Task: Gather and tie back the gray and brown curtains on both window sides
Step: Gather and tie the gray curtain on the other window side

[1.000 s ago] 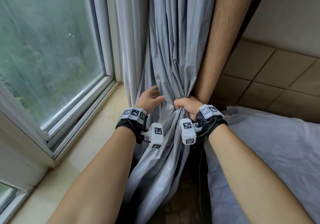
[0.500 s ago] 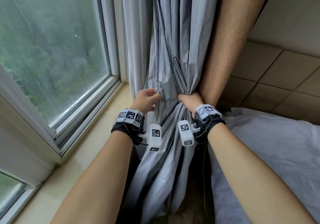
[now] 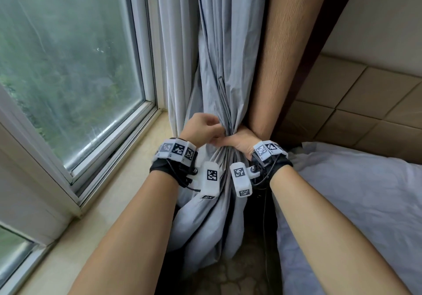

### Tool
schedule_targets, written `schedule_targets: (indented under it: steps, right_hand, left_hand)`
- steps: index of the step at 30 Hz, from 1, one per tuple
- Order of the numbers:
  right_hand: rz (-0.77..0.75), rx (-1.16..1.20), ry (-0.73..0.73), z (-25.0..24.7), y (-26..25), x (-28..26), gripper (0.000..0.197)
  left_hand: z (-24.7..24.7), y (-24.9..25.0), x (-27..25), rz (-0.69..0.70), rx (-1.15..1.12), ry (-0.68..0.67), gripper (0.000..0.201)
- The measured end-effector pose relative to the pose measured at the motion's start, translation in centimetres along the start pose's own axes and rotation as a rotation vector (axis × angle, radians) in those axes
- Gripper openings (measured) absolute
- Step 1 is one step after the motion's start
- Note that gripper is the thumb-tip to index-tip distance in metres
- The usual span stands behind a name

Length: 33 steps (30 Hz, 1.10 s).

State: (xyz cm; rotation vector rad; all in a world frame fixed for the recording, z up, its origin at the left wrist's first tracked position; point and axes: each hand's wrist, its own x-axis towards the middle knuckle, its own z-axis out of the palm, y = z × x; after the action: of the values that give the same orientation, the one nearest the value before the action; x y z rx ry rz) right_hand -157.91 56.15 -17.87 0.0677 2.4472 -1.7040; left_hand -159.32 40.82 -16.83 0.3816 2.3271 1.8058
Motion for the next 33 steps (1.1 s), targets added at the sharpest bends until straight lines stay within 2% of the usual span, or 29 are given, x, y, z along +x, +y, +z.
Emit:
schedule_targets:
  steps: [2,3,5,7,8,11,13,14,16,18,19,20,22,25,27,31,33]
  right_hand:
    - [0.036,-0.034,0.065,-0.4,0.1,0.2,0.072]
    - [0.06,-0.056,0.099,-0.6,0.2,0.3,0.066]
    - [0.098,-0.074,0.173,-0.8,0.2,0.2,0.049]
    - [0.144,-0.071,0.21,-0.9,0.0,-0.1,0.034]
    - [0.17,-0.057,0.209,-1.0,0.0,-0.2,0.033]
    - [0.221,0.016,0.168,-1.2,-0.1,-0.4,0.033]
    - [0.254,0.04,0.128,-1.4,-0.3,-0.7,0.027]
    - [0.267,0.047,0.115,-1.6,-0.2,-0.7,0.026]
    - [0.292,0.033,0.087,-2.2,0.3,-0.5,0.032]
    - [0.29,0.039,0.051,-2.7,1.5,0.3,0.057]
    - [0.289,0.052,0.045,-2.7,1.4,0.2,0.065]
    - [0.286,0.069,0.063,-2.7,1.3,0.1,0.064]
    - [0.282,0.082,0.129,-2.5,0.4,-0.6,0.048]
    - [0.248,0.077,0.218,-2.2,-0.2,-0.6,0.019]
    - [0.203,0.055,0.279,-1.9,-0.2,-0.3,0.012]
    - [0.12,0.016,0.293,-1.4,-0.3,0.0,0.015]
    - [0.096,-0.002,0.215,-1.0,-0.1,0.1,0.031]
  left_hand:
    - [-0.3,0.3,-0.3,-0.051,-0.155,-0.102,0.012]
    - [-0.6,0.3,-0.3,-0.073,-0.197,-0.09,0.013]
    - [-0.8,-0.6,0.2,-0.073,-0.231,0.083,0.015]
    - [-0.9,-2.2,1.0,-0.078,-0.147,0.291,0.017]
    - [-1.0,-3.1,1.4,-0.102,-0.085,0.322,0.031]
    - [-1.0,-4.5,1.9,-0.168,0.009,0.153,0.091]
    - [-0.6,-4.2,1.8,-0.16,-0.017,0.04,0.106]
    - [-0.3,-4.2,1.9,-0.152,-0.058,-0.007,0.106]
    - [0.2,-3.6,1.7,-0.148,-0.176,-0.103,0.089]
    - [0.4,-3.5,1.6,-0.143,-0.285,-0.172,0.059]
    - [0.4,-3.4,1.5,-0.121,-0.303,-0.172,0.042]
    - [0.5,-3.4,1.4,-0.095,-0.323,-0.144,0.028]
    - [0.4,-3.4,1.3,-0.091,-0.368,-0.042,0.013]
    - [-0.1,-3.2,1.0,-0.095,-0.345,0.08,0.012]
    - [-0.3,-3.0,0.8,-0.079,-0.31,0.113,0.02]
    - [-0.3,-2.2,0.3,-0.04,-0.265,0.102,0.026]
    - [-0.4,-1.8,0.1,-0.027,-0.244,0.084,0.026]
